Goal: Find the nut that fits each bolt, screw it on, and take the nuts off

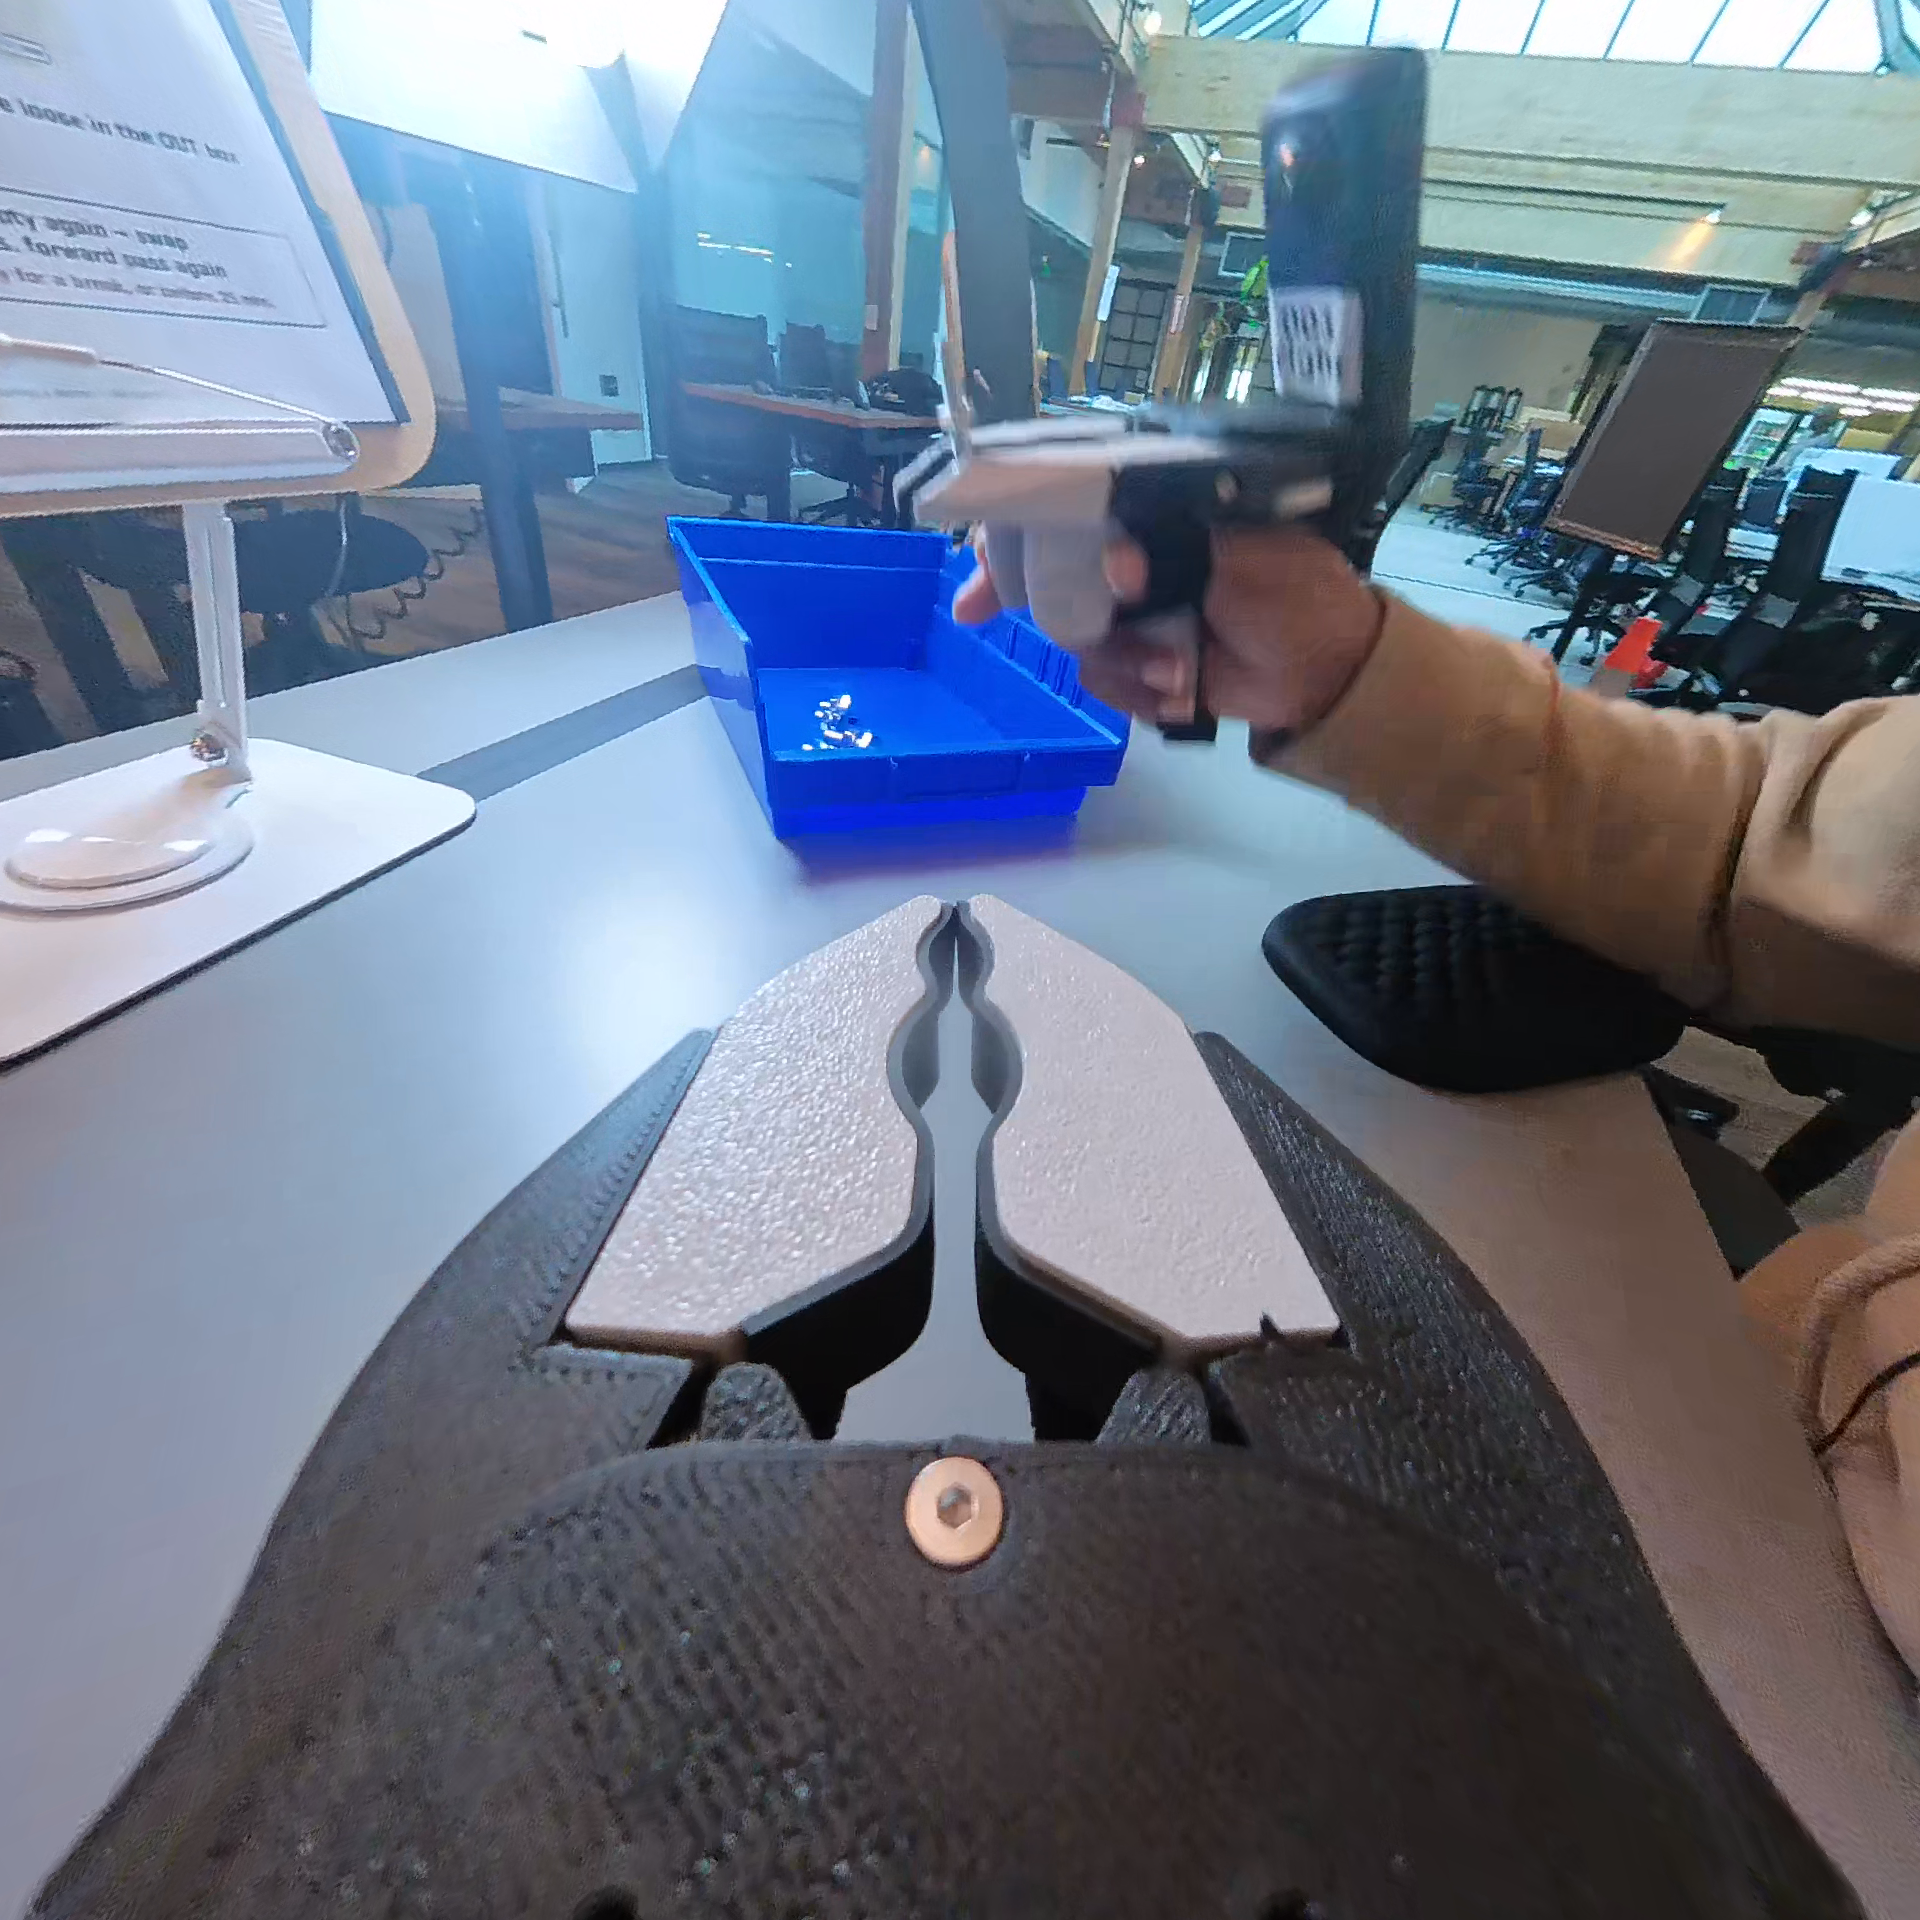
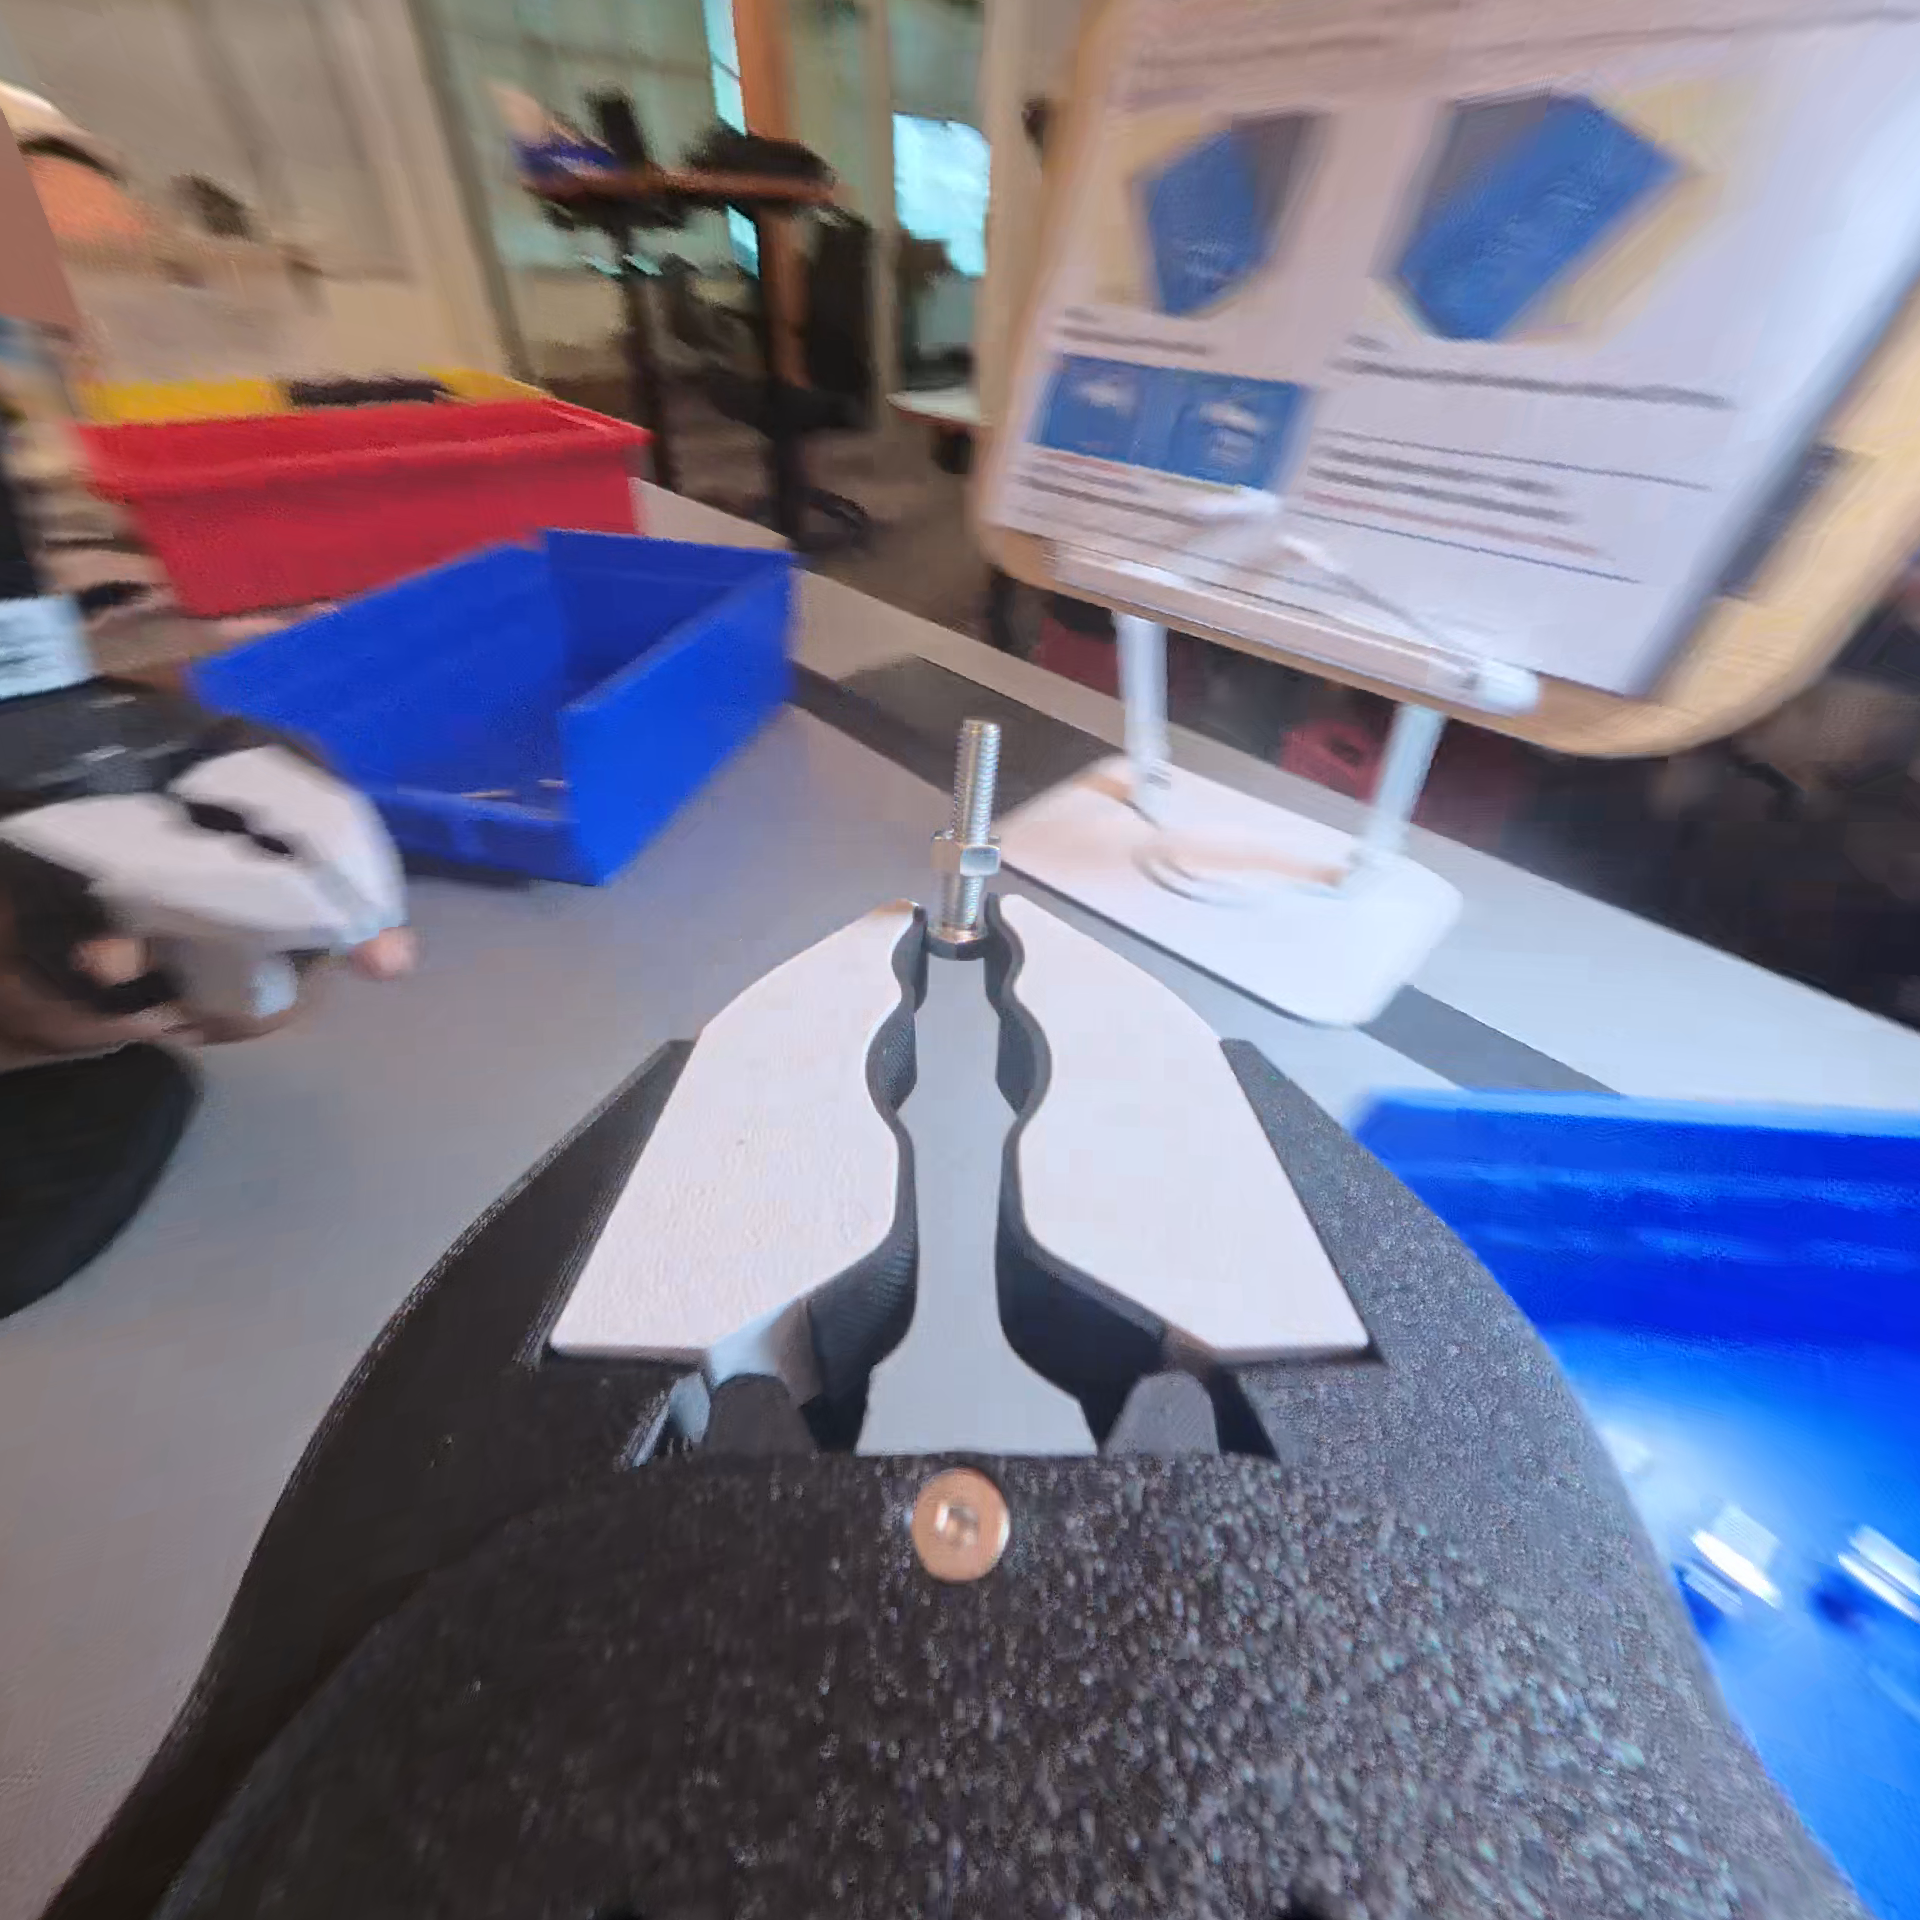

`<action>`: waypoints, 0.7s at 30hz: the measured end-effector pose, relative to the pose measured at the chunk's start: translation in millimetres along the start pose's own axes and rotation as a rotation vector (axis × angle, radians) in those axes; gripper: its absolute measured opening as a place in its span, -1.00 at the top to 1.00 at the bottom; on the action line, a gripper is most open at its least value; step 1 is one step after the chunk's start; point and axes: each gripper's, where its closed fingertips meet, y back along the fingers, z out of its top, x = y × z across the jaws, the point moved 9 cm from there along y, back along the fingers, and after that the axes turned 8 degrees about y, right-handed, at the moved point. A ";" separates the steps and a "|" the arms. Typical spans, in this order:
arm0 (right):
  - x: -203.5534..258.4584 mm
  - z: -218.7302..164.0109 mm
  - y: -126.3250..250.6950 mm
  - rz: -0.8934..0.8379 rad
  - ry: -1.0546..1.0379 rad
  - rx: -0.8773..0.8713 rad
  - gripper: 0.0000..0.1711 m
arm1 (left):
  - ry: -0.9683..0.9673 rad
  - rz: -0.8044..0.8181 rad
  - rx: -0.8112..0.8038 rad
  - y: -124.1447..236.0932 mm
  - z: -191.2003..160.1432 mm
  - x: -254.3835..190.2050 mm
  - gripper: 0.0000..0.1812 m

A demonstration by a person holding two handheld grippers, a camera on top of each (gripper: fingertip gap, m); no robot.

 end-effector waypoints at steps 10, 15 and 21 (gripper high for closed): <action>-197.7 -86.4 20.4 -0.214 -0.238 1.252 0.88 | -0.066 -0.004 0.111 -11.9 -21.7 -5.4 1.00; -196.5 -118.1 5.6 -0.241 -0.374 1.510 0.88 | -0.040 0.004 0.097 -10.6 -21.7 -1.2 1.00; -186.7 -130.3 -1.4 -0.210 -0.474 1.571 0.88 | -0.047 0.032 0.098 -8.1 -21.7 6.0 1.00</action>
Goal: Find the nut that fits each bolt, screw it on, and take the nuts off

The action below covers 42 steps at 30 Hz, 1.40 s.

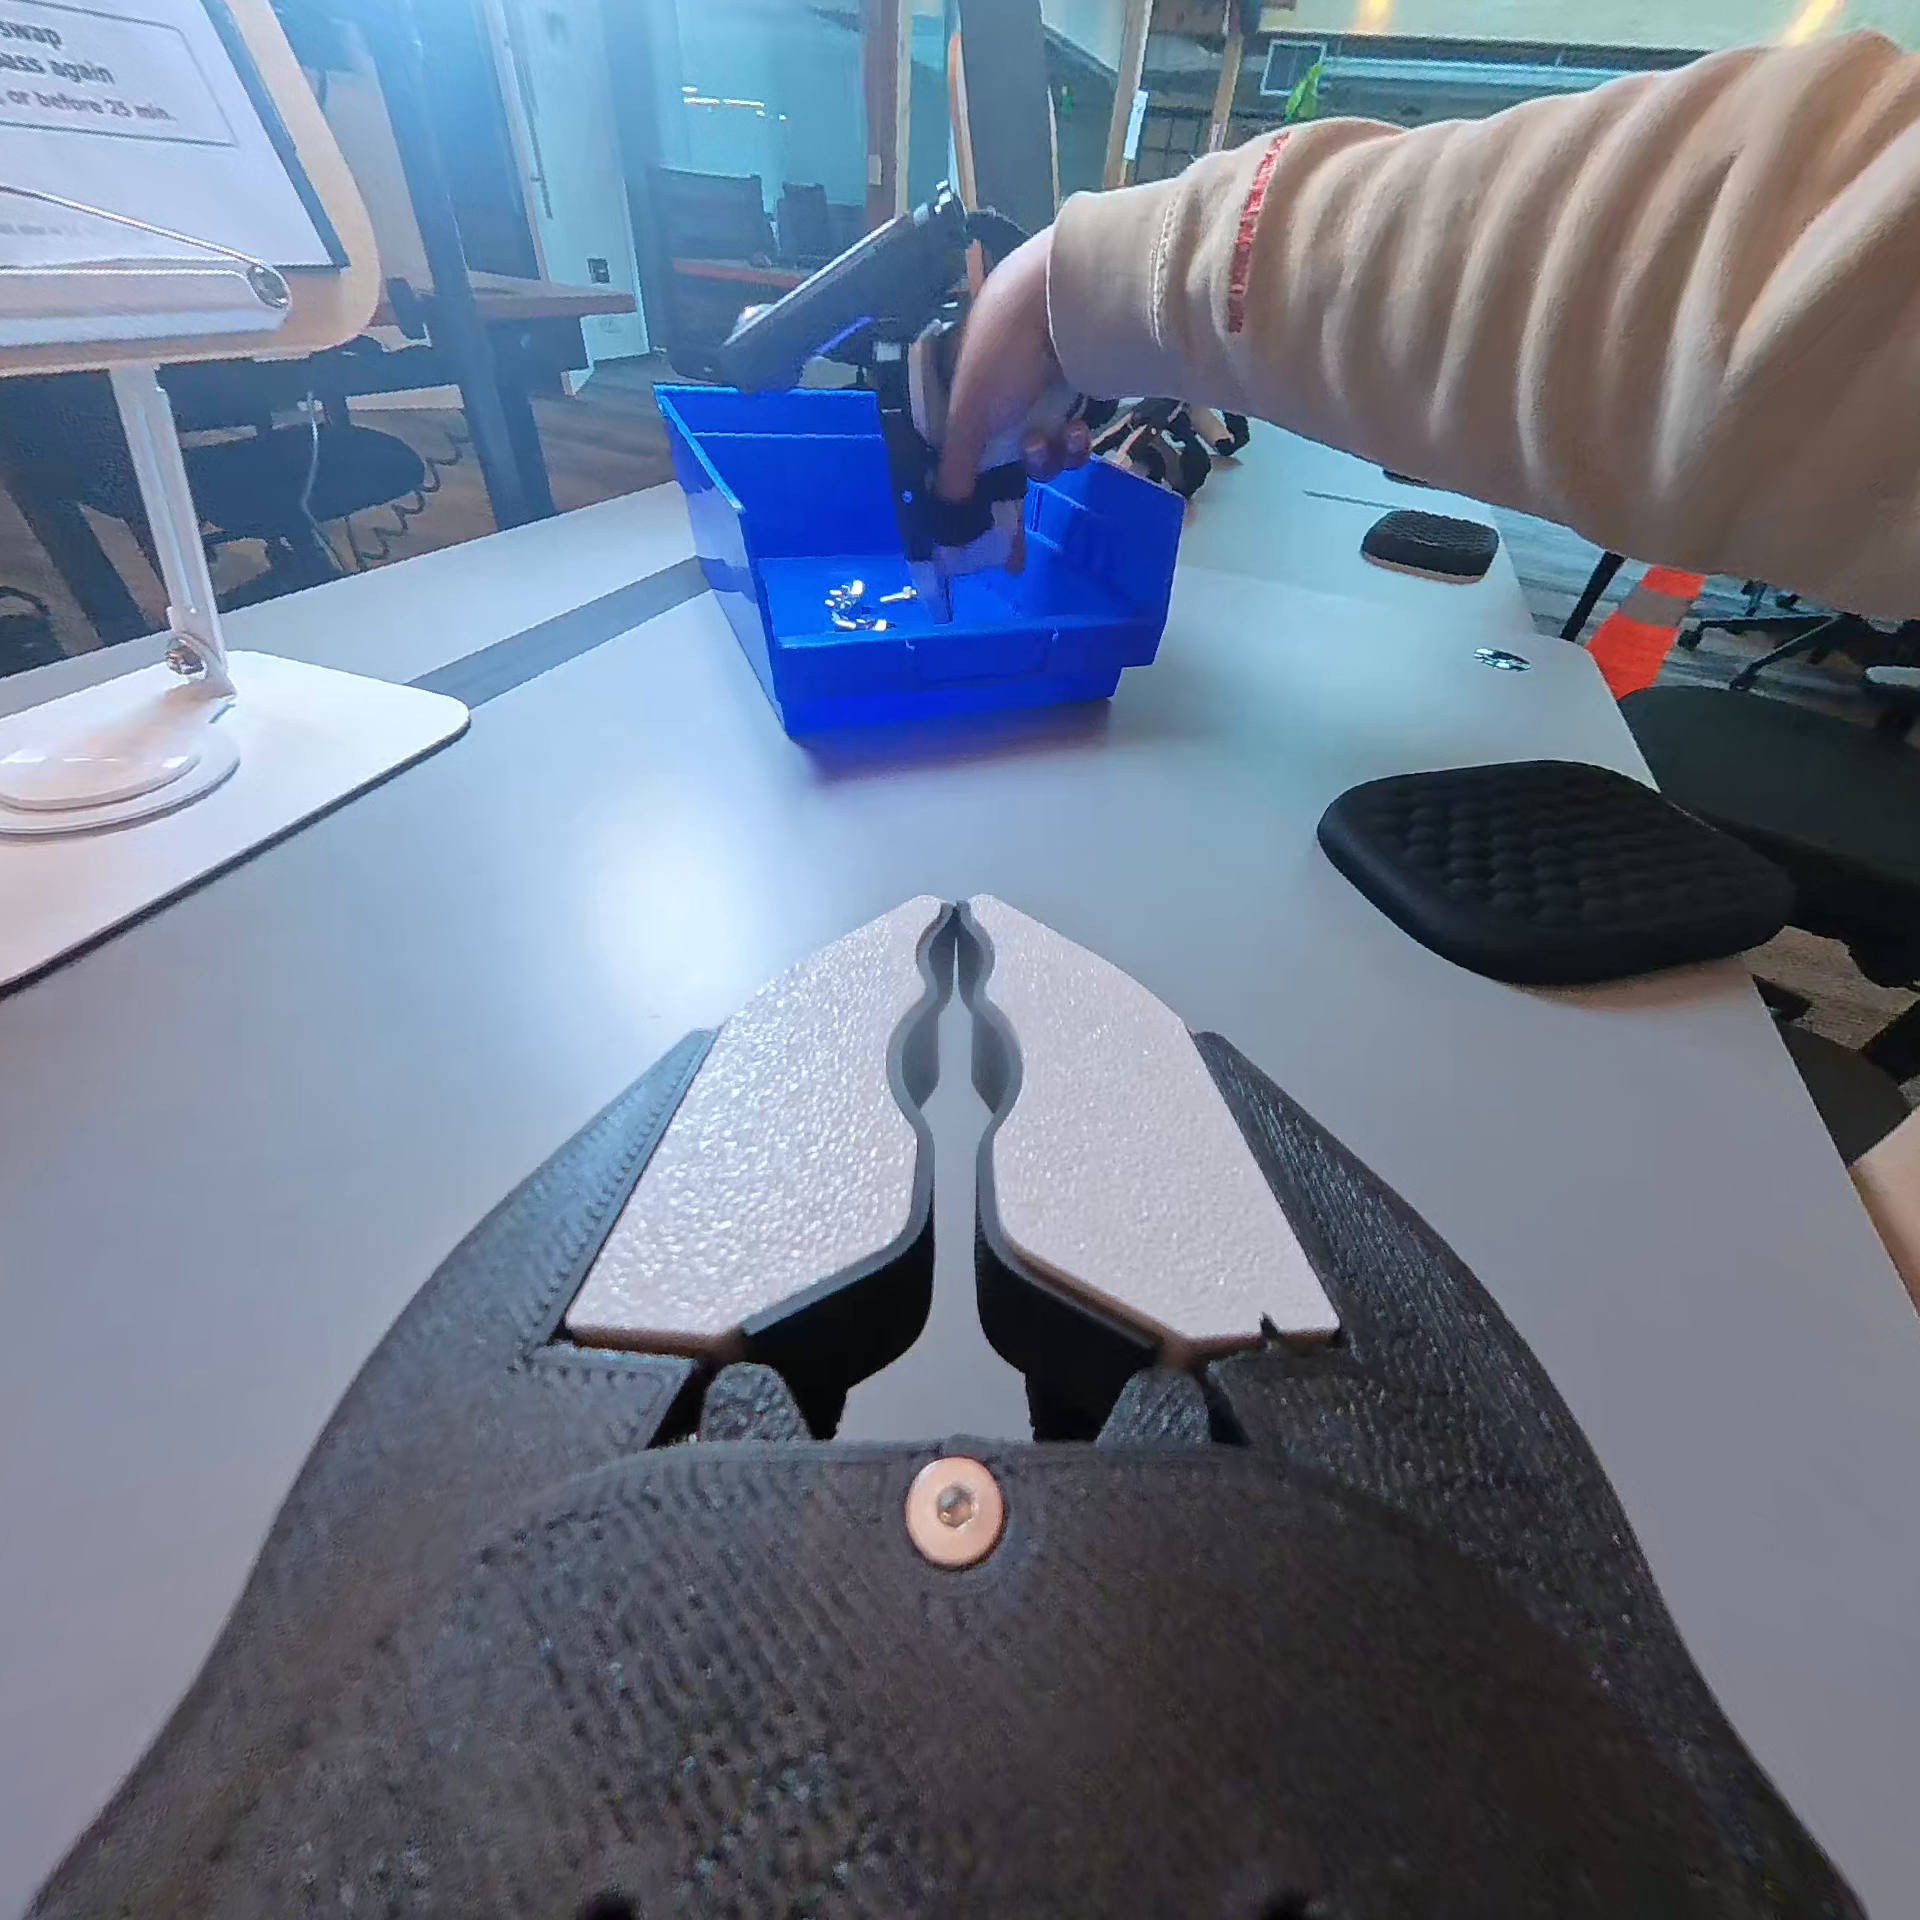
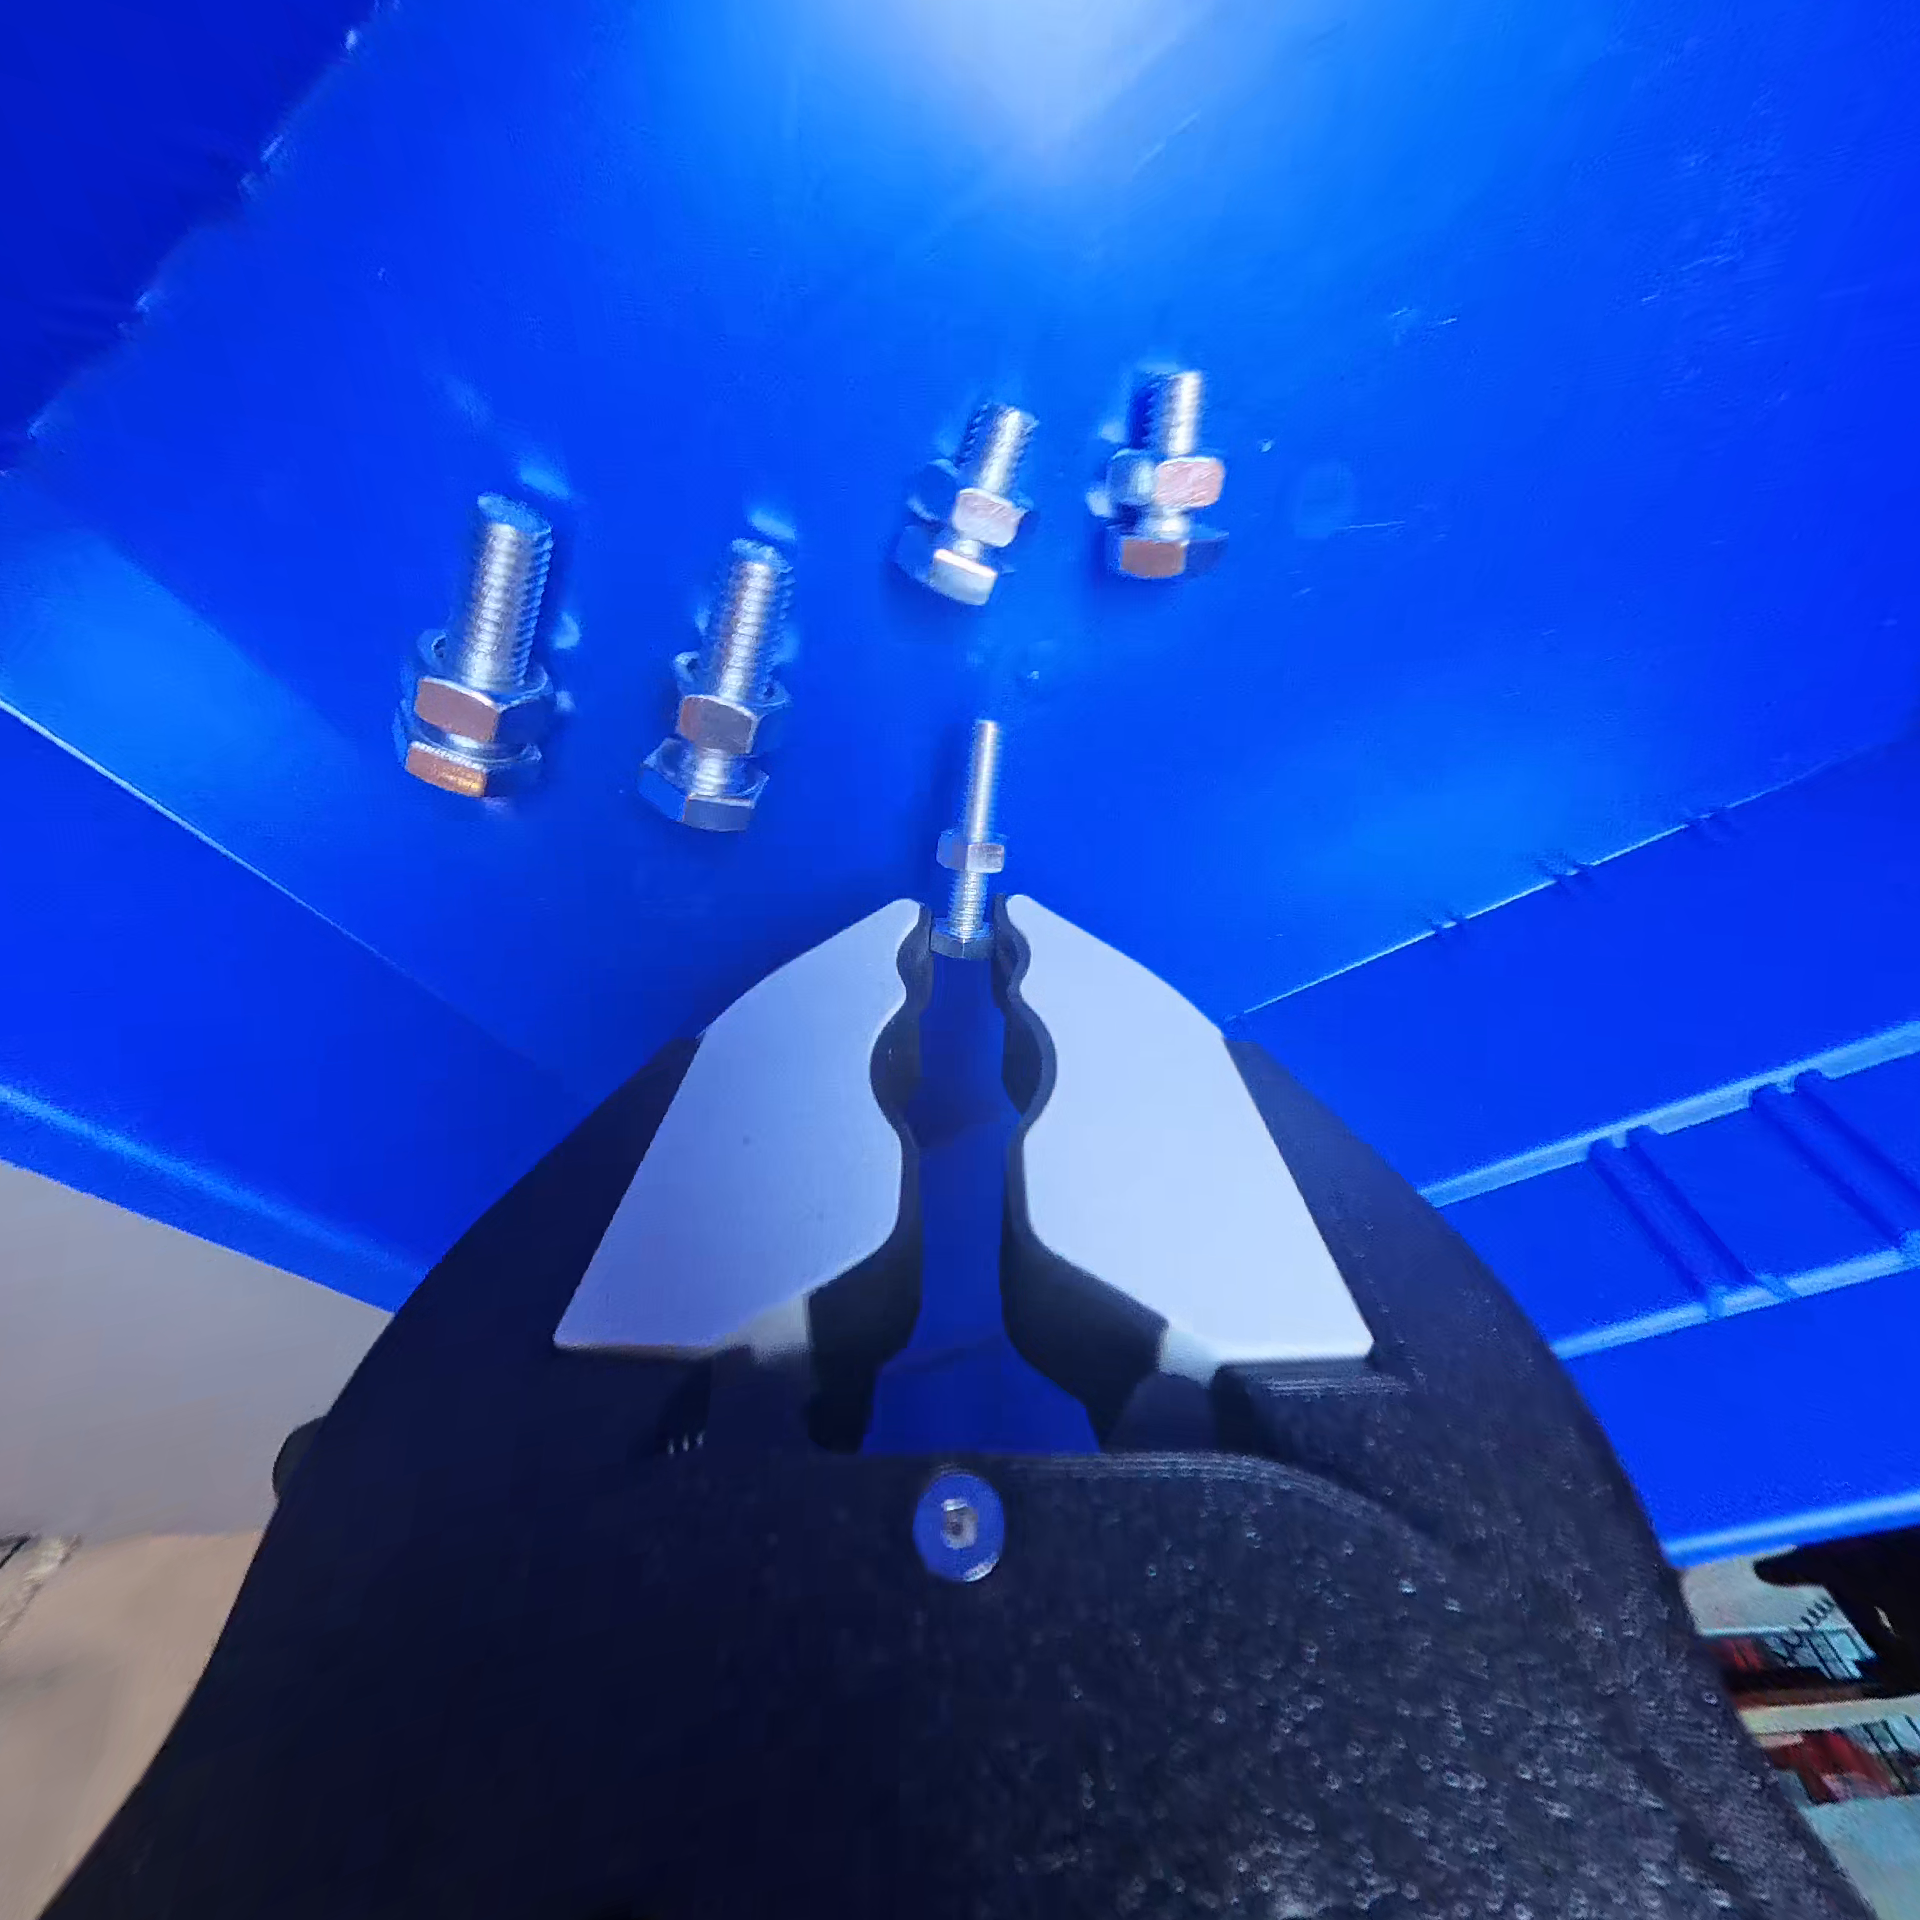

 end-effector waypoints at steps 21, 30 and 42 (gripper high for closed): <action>165.2 -101.6 85.6 0.160 0.566 -1.221 0.73 | 0.300 0.685 0.429 163.8 66.3 157.7 0.76; 219.2 -100.3 27.9 0.303 0.665 -1.245 1.00 | 0.357 0.632 1.199 159.4 10.9 194.1 0.71; 218.5 -107.1 23.0 0.348 0.648 -1.293 0.97 | 0.292 0.582 1.463 156.1 -11.3 194.2 0.93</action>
